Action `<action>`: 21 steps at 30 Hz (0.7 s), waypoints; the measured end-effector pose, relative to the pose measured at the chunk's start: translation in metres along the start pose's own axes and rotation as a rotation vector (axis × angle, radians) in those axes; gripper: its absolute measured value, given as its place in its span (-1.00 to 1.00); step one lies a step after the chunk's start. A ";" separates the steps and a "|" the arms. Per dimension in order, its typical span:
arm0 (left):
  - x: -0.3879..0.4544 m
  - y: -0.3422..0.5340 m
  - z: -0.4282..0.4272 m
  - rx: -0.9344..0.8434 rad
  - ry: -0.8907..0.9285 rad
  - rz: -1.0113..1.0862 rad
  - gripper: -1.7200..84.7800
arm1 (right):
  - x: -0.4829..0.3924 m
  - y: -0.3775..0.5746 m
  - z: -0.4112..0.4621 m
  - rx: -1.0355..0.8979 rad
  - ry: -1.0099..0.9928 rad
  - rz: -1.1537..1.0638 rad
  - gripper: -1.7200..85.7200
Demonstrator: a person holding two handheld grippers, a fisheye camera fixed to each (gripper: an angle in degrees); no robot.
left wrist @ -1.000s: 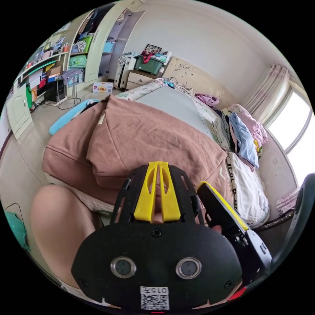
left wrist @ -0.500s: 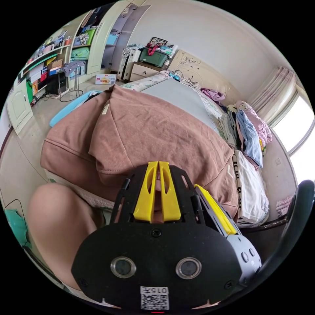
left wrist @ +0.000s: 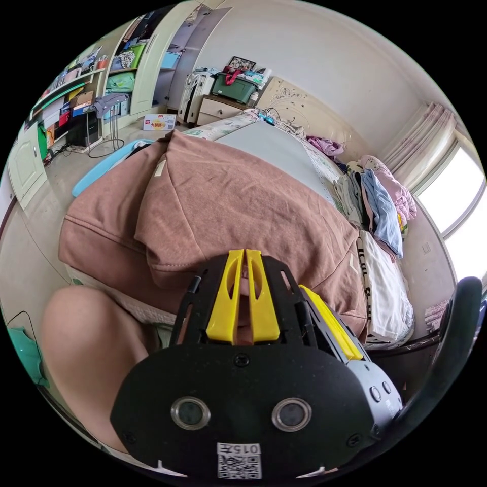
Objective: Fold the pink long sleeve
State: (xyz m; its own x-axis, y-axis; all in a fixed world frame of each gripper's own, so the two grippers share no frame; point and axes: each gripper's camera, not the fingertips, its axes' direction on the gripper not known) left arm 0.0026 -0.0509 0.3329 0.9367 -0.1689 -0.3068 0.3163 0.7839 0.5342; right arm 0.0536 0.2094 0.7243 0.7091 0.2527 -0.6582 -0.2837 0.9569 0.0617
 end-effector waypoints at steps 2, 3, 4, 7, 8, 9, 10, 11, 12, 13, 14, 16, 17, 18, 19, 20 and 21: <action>0.001 0.000 0.000 -0.001 -0.001 0.000 -0.97 | 0.000 -0.002 0.000 0.000 -0.001 0.002 -0.98; 0.001 0.000 0.000 -0.001 -0.001 0.001 -0.97 | 0.000 -0.002 0.000 0.000 -0.002 0.002 -0.98; 0.001 0.001 0.000 -0.002 -0.002 0.001 -0.97 | 0.000 -0.003 0.000 0.000 -0.002 0.001 -0.98; 0.003 0.001 0.000 -0.004 -0.007 0.004 -0.97 | 0.000 -0.006 0.000 0.000 -0.008 0.004 -0.98; 0.004 0.002 0.000 -0.005 -0.011 0.007 -0.97 | 0.001 -0.007 0.000 0.000 -0.013 0.006 -0.98; 0.005 0.002 0.000 -0.004 -0.012 0.007 -0.97 | 0.001 -0.007 0.000 0.000 -0.014 0.007 -0.98; 0.005 0.002 0.000 -0.003 -0.013 0.006 -0.97 | 0.001 -0.008 0.001 0.000 -0.017 0.007 -0.98; 0.006 0.003 0.000 -0.003 -0.013 0.004 -0.97 | 0.000 -0.009 0.001 0.000 -0.019 0.007 -0.98; 0.006 0.003 0.000 -0.003 -0.014 0.004 -0.97 | 0.000 -0.010 0.001 0.000 -0.019 0.008 -0.98; 0.006 0.003 -0.001 -0.003 -0.014 0.005 -0.97 | 0.000 -0.011 0.001 0.000 -0.020 0.008 -0.98; 0.006 0.003 -0.001 -0.004 -0.015 0.006 -0.97 | -0.001 -0.012 0.001 0.001 -0.020 0.009 -0.98; 0.007 0.003 -0.001 -0.004 -0.015 0.009 -0.97 | -0.003 -0.013 0.001 0.003 -0.020 0.010 -0.98; 0.007 0.004 -0.001 -0.004 -0.013 0.007 -0.97 | -0.004 -0.015 0.001 0.003 -0.020 0.010 -0.98; 0.007 0.004 -0.001 -0.004 -0.013 0.006 -0.97 | -0.004 -0.015 0.001 0.002 -0.020 0.011 -0.98; 0.007 0.004 -0.001 -0.004 -0.012 0.004 -0.97 | -0.005 -0.017 0.001 0.002 -0.019 0.010 -0.98; 0.007 0.004 -0.002 -0.003 -0.011 0.002 -0.97 | -0.006 -0.018 0.001 0.003 -0.020 0.010 -0.98; 0.007 0.004 -0.002 -0.003 -0.011 0.001 -0.97 | -0.007 -0.018 0.001 0.003 -0.020 0.010 -0.98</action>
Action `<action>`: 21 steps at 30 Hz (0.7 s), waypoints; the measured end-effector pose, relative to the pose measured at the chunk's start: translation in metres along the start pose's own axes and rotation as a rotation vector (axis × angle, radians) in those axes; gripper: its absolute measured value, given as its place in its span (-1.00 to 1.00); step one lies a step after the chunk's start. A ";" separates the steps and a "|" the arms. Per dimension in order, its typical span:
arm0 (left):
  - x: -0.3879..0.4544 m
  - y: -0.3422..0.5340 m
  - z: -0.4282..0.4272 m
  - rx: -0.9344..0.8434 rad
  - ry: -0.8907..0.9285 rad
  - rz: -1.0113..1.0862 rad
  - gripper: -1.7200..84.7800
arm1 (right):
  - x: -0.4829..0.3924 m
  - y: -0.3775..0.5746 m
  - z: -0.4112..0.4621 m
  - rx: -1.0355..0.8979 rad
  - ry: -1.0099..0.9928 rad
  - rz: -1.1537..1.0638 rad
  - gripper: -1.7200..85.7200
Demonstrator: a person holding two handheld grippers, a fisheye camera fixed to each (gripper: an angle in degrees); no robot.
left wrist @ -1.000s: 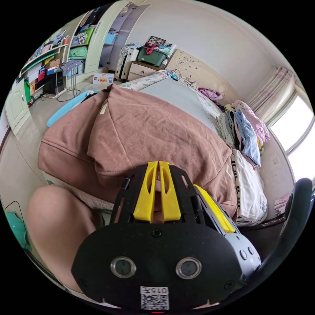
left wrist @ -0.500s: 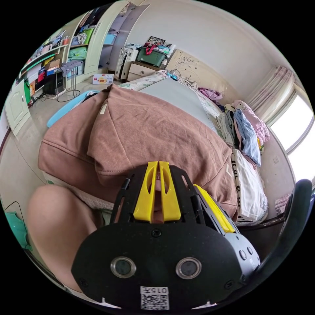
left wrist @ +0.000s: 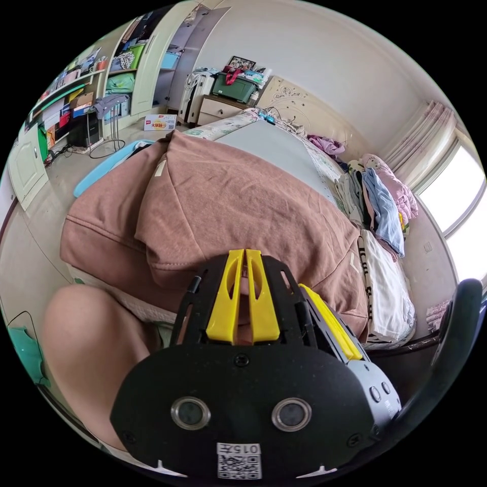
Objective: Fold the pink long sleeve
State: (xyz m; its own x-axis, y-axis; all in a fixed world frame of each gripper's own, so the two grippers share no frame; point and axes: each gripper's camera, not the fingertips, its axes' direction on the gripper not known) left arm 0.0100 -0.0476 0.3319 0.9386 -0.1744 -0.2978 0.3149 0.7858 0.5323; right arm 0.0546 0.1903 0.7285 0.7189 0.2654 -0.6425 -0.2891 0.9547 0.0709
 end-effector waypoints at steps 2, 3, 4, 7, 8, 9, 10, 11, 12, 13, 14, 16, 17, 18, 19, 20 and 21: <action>0.000 0.000 -0.001 0.001 0.001 -0.001 -0.97 | -0.002 -0.002 0.000 0.001 -0.001 0.000 -0.98; 0.000 0.001 -0.001 0.002 0.001 -0.001 -0.97 | -0.003 -0.003 0.000 0.002 -0.001 0.000 -0.98; 0.000 0.001 -0.001 0.002 0.001 0.000 -0.97 | -0.004 -0.004 0.001 0.002 0.000 0.000 -0.98; 0.000 0.000 -0.002 0.000 0.001 0.003 -0.97 | -0.008 -0.007 0.001 0.004 0.000 0.002 -0.98; 0.000 0.000 -0.002 0.000 0.002 0.004 -0.97 | -0.010 -0.009 0.001 0.004 0.000 0.002 -0.98; 0.000 0.000 -0.002 0.001 0.002 0.004 -0.97 | -0.010 -0.009 0.001 0.005 0.000 0.001 -0.98; 0.000 0.001 -0.003 0.001 0.003 0.002 -0.97 | -0.012 -0.011 0.002 0.005 0.001 0.001 -0.98; 0.000 0.000 -0.003 0.002 0.005 0.000 -0.97 | -0.014 -0.012 0.002 0.005 0.002 0.000 -0.98; 0.000 0.000 -0.003 0.002 0.005 0.000 -0.97 | -0.015 -0.013 0.002 0.005 0.002 0.000 -0.98; 0.000 0.000 -0.004 0.002 0.006 -0.001 -0.97 | -0.016 -0.014 0.002 0.005 0.002 0.000 -0.98; -0.001 0.000 -0.004 0.002 0.007 -0.002 -0.97 | -0.018 -0.016 0.002 0.006 0.002 -0.001 -0.98; -0.001 0.000 -0.005 0.003 0.009 -0.003 -0.97 | -0.021 -0.018 0.003 0.007 0.002 -0.004 -0.98; -0.001 0.000 -0.005 0.003 0.011 -0.005 -0.97 | -0.023 -0.019 0.003 0.007 0.002 -0.007 -0.98; -0.002 0.000 -0.006 0.003 0.013 -0.006 -0.97 | -0.024 -0.020 0.003 0.007 0.003 -0.008 -0.97; -0.002 -0.001 -0.006 0.003 0.017 -0.008 -0.97 | -0.027 -0.021 0.003 0.007 0.004 -0.013 -0.97; -0.003 -0.001 -0.007 0.003 0.021 -0.009 -0.97 | -0.029 -0.022 0.004 0.008 0.007 -0.017 -0.97; -0.004 -0.001 -0.007 0.004 0.024 -0.010 -0.97 | -0.031 -0.023 0.004 0.009 0.009 -0.018 -0.97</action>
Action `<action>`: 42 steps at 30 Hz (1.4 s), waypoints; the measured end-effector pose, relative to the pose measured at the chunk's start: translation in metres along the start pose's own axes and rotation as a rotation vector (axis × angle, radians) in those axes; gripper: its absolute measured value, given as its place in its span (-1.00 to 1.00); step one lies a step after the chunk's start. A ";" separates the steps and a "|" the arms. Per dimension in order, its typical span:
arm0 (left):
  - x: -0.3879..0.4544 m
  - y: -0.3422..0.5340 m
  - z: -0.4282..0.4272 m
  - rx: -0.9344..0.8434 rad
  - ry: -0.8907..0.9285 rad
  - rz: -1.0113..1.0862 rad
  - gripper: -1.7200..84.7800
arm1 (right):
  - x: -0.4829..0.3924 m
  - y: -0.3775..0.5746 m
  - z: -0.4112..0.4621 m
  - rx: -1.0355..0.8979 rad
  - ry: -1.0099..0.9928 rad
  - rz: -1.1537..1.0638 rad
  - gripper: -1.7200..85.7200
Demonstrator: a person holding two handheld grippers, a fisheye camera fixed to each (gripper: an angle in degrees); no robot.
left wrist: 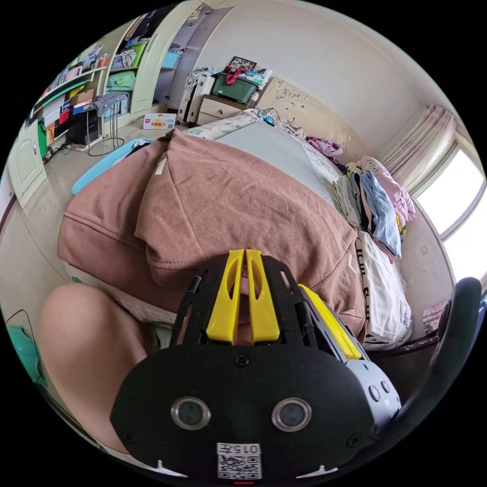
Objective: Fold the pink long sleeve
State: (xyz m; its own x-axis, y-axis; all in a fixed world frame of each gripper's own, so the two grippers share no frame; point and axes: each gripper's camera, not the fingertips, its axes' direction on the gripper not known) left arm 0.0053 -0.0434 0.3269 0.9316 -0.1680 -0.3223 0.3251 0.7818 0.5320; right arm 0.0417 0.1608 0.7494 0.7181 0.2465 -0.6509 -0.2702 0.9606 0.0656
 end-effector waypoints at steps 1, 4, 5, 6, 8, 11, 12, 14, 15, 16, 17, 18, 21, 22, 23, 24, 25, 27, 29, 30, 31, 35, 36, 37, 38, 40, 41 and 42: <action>-0.001 0.000 0.000 0.000 0.006 -0.003 -0.97 | -0.003 -0.001 0.000 0.001 0.005 -0.004 -0.97; -0.003 -0.001 -0.002 -0.001 0.018 -0.010 -0.97 | -0.008 -0.005 0.001 0.002 0.012 -0.010 -0.97; -0.003 -0.002 -0.003 -0.001 0.018 -0.010 -0.97 | -0.009 -0.006 0.001 0.002 0.011 -0.009 -0.97; -0.003 -0.002 -0.003 -0.001 0.017 -0.010 -0.97 | -0.009 -0.007 0.001 0.002 0.010 -0.008 -0.97; -0.002 -0.003 -0.004 -0.001 0.015 -0.011 -0.97 | -0.012 -0.010 0.001 0.003 0.009 -0.008 -0.96; -0.002 -0.004 -0.006 0.000 0.017 -0.011 -0.97 | -0.015 -0.013 0.001 0.005 0.009 -0.009 -0.96; -0.002 -0.004 -0.007 0.000 0.017 -0.010 -0.97 | -0.015 -0.014 0.001 0.005 0.008 -0.009 -0.96; -0.002 -0.005 -0.009 0.000 0.016 -0.012 -0.97 | -0.017 -0.017 0.001 0.005 0.007 -0.009 -0.96; -0.001 -0.006 -0.009 0.000 0.015 -0.011 -0.97 | -0.017 -0.017 0.001 0.005 0.006 -0.008 -0.96; -0.001 -0.006 -0.010 0.000 0.015 -0.011 -0.97 | -0.017 -0.019 0.001 0.005 0.005 -0.008 -0.96; -0.001 -0.007 -0.011 0.000 0.015 -0.011 -0.97 | -0.018 -0.020 0.001 0.006 0.006 -0.008 -0.96; -0.001 -0.007 -0.011 0.000 0.016 -0.011 -0.97 | -0.018 -0.020 0.001 0.007 0.006 -0.008 -0.96; 0.000 -0.009 -0.014 0.000 0.015 -0.008 -0.97 | -0.019 -0.022 0.000 0.008 0.005 -0.006 -0.96; 0.001 -0.009 -0.015 0.000 0.015 -0.007 -0.97 | -0.019 -0.023 0.000 0.008 0.005 -0.006 -0.96; 0.001 -0.010 -0.016 0.000 0.015 -0.008 -0.97 | -0.019 -0.024 -0.001 0.009 0.004 -0.006 -0.96; 0.001 -0.010 -0.017 0.000 0.015 -0.008 -0.97 | -0.018 -0.024 -0.001 0.009 0.004 -0.006 -0.96; 0.002 -0.011 -0.018 0.000 0.014 -0.008 -0.97 | -0.018 -0.025 -0.002 0.009 0.004 -0.006 -0.96; 0.002 -0.012 -0.020 -0.001 0.014 -0.007 -0.97 | -0.017 -0.025 -0.003 0.009 0.003 -0.005 -0.96; 0.003 -0.013 -0.022 -0.001 0.014 -0.006 -0.97 | -0.015 -0.025 -0.005 0.011 0.004 -0.005 -0.96; 0.003 -0.013 -0.023 -0.001 0.015 -0.006 -0.97 | -0.015 -0.025 -0.005 0.011 0.004 -0.006 -0.96; 0.004 -0.014 -0.024 -0.001 0.016 -0.006 -0.97 | -0.013 -0.024 -0.006 0.011 0.005 -0.006 -0.96; 0.007 -0.017 -0.030 -0.011 0.011 0.008 -0.97 | -0.006 -0.021 -0.011 0.013 0.003 0.000 -0.97; 0.007 -0.017 -0.030 -0.012 0.010 0.011 -0.97 | -0.005 -0.021 -0.012 0.014 0.002 0.002 -0.97; 0.008 -0.018 -0.032 -0.013 0.008 0.017 -0.97 | -0.002 -0.019 -0.014 0.016 0.001 0.003 -0.97; 0.009 -0.019 -0.034 -0.014 0.007 0.019 -0.97 | 0.001 -0.018 -0.015 0.015 0.000 0.004 -0.97; 0.010 -0.019 -0.036 -0.015 0.006 0.021 -0.97 | 0.007 -0.015 -0.018 0.017 0.003 0.014 -0.97; 0.011 -0.020 -0.038 -0.015 0.002 0.024 -0.97 | 0.011 -0.013 -0.020 0.017 0.003 0.019 -0.98; 0.012 -0.020 -0.039 -0.014 0.001 0.023 -0.97 | 0.014 -0.012 -0.022 0.018 0.002 0.022 -0.98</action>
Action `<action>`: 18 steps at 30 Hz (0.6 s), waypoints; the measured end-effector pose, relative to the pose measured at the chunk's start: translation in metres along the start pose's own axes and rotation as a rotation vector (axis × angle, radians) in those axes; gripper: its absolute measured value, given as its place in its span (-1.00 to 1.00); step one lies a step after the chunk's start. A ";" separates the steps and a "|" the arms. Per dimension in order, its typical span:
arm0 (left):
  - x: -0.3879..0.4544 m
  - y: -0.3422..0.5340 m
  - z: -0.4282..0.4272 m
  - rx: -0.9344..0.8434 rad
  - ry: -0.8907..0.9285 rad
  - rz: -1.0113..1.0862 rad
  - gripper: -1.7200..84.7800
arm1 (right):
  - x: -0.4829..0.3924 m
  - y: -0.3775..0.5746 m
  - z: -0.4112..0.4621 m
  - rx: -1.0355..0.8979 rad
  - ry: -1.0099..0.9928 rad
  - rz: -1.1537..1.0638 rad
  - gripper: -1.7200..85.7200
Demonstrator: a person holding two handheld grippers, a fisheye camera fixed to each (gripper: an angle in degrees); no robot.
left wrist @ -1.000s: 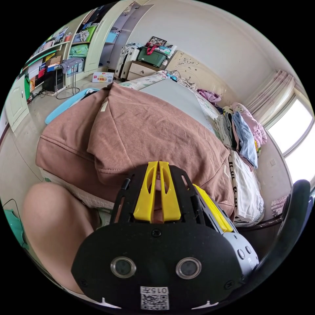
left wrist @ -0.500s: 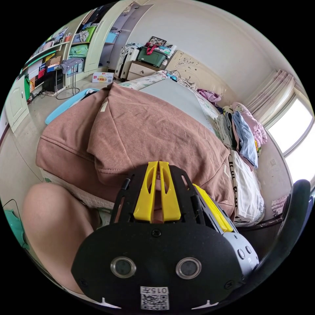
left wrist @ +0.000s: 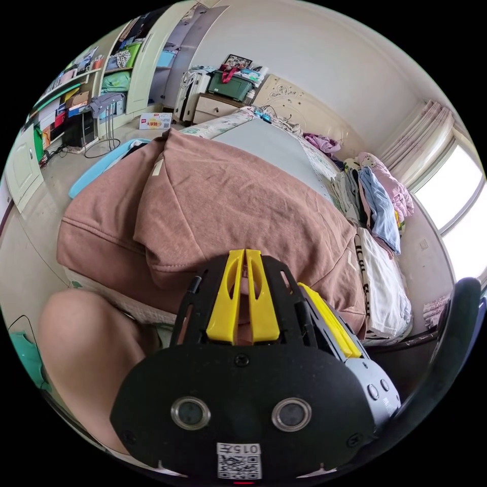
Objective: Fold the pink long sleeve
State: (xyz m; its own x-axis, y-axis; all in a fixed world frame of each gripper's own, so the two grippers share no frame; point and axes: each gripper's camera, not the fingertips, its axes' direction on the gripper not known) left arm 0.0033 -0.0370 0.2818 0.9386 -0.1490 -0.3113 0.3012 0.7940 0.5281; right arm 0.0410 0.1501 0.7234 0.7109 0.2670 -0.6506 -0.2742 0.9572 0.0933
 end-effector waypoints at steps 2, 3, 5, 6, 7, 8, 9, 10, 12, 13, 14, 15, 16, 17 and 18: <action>0.002 -0.001 -0.006 -0.011 -0.007 0.009 -0.97 | 0.012 0.003 -0.005 -0.008 -0.018 -0.005 -0.98; 0.002 -0.001 -0.008 -0.019 -0.011 0.025 -0.97 | 0.016 0.004 -0.006 -0.010 -0.026 -0.001 -0.98; -0.002 0.000 -0.026 -0.012 -0.060 0.077 -0.97 | 0.037 0.012 -0.012 -0.004 -0.088 0.026 -0.98; -0.005 0.001 -0.031 -0.002 -0.071 0.089 -0.97 | 0.043 0.014 -0.014 -0.005 -0.107 0.031 -0.98; -0.010 0.004 -0.044 0.015 -0.073 0.124 -0.97 | 0.056 0.017 -0.017 -0.013 -0.145 0.036 -0.98; -0.017 0.006 -0.058 0.029 -0.054 0.147 -0.98 | 0.071 0.022 -0.021 -0.015 -0.207 0.038 -0.98; -0.021 0.007 -0.065 0.038 -0.040 0.152 -0.98 | 0.080 0.025 -0.023 -0.012 -0.262 0.031 -0.98; -0.030 0.010 -0.082 0.064 -0.006 0.164 -0.98 | 0.099 0.033 -0.029 0.013 -0.436 -0.013 -0.98; -0.045 0.015 -0.109 0.121 0.044 0.172 -0.98 | 0.133 0.053 -0.045 0.132 -0.799 -0.147 -0.98; -0.054 0.019 -0.126 0.163 0.054 0.166 -0.98 | 0.160 0.070 -0.061 0.253 -1.017 -0.256 -0.98; -0.060 0.025 -0.144 0.218 0.066 0.186 -0.98 | 0.184 0.081 -0.073 0.308 -1.083 -0.248 -0.97; -0.063 0.029 -0.153 0.245 0.074 0.205 -0.98 | 0.194 0.086 -0.080 0.325 -1.068 -0.235 -0.97; -0.068 0.036 -0.168 0.288 0.088 0.229 -0.98 | 0.212 0.098 -0.097 0.385 -1.010 -0.256 -0.97; -0.073 0.043 -0.181 0.308 0.103 0.232 -0.98 | 0.227 0.110 -0.114 0.433 -0.932 -0.293 -0.97; -0.076 0.045 -0.186 0.311 0.112 0.236 -0.98 | 0.234 0.114 -0.122 0.447 -0.894 -0.301 -0.97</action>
State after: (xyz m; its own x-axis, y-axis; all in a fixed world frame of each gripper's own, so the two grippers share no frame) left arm -0.0854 0.1201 0.1820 0.9689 0.0946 -0.2284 0.1329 0.5798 0.8038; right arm 0.0972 0.3084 0.4904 0.9803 -0.1786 0.0849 0.1291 0.9033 0.4091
